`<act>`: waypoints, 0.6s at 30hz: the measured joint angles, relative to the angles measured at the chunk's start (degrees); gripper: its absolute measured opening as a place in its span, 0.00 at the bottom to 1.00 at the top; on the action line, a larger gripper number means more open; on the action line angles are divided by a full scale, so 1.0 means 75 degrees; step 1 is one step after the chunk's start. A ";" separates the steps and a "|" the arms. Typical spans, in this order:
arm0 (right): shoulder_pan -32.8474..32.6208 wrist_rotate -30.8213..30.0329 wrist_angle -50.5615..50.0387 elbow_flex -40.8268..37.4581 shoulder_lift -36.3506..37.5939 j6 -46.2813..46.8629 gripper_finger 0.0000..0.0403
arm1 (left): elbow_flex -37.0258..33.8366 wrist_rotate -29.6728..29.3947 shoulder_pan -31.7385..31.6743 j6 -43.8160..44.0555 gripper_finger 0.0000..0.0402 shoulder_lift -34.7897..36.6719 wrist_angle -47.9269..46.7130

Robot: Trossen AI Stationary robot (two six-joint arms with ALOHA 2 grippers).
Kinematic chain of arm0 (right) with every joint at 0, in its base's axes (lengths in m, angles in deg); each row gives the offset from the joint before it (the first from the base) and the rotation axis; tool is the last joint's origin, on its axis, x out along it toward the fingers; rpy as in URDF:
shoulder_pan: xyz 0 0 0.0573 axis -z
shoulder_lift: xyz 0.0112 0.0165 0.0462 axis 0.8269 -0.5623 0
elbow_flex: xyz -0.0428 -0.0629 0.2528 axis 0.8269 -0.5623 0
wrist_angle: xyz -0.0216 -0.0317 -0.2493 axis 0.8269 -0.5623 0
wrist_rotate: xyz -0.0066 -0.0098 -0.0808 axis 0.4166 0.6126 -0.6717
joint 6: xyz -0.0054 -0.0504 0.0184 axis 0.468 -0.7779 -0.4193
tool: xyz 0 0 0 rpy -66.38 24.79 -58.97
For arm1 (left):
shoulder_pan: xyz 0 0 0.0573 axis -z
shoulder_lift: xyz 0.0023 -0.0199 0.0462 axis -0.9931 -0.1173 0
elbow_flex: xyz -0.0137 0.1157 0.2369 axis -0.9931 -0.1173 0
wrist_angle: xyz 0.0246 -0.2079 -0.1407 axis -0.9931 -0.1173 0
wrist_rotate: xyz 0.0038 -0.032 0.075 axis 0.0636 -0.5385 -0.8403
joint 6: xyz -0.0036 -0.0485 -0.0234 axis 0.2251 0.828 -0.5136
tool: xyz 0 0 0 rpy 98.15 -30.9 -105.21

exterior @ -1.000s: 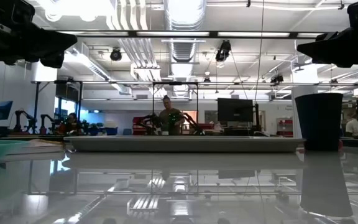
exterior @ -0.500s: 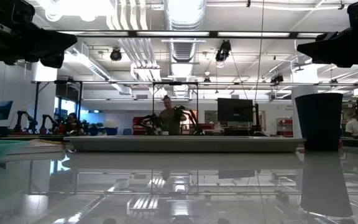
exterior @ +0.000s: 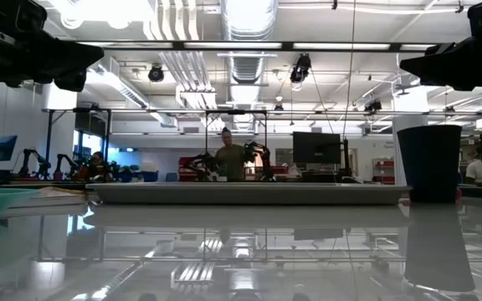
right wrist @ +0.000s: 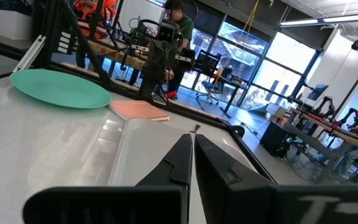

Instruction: Pick and place plate/cup/fork/spoon on tray

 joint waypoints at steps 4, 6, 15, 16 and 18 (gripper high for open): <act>0.0002 0.0000 0.0000 0.0000 -0.0002 0.0003 0.02 | 0.0000 -0.0003 -0.0003 0.0000 0.00 0.0000 0.0000; 0.0003 0.0000 0.0000 0.0000 -0.0003 0.0003 0.02 | 0.0000 -0.0002 -0.0003 0.0000 0.00 0.0000 0.0000; 0.0003 -0.0715 0.0186 0.0000 -0.0003 -0.0338 0.02 | 0.0000 -0.0003 -0.0009 -0.0003 0.00 0.0000 0.0000; 0.0009 -0.0870 0.0281 0.0000 -0.0001 -0.0434 0.02 | 0.0000 -0.0003 -0.0009 -0.0003 0.00 0.0000 0.0000; 0.0006 -0.0877 0.0430 0.0000 -0.0003 -0.0533 0.02 | 0.0000 -0.0003 -0.0009 -0.0003 0.00 0.0000 0.0000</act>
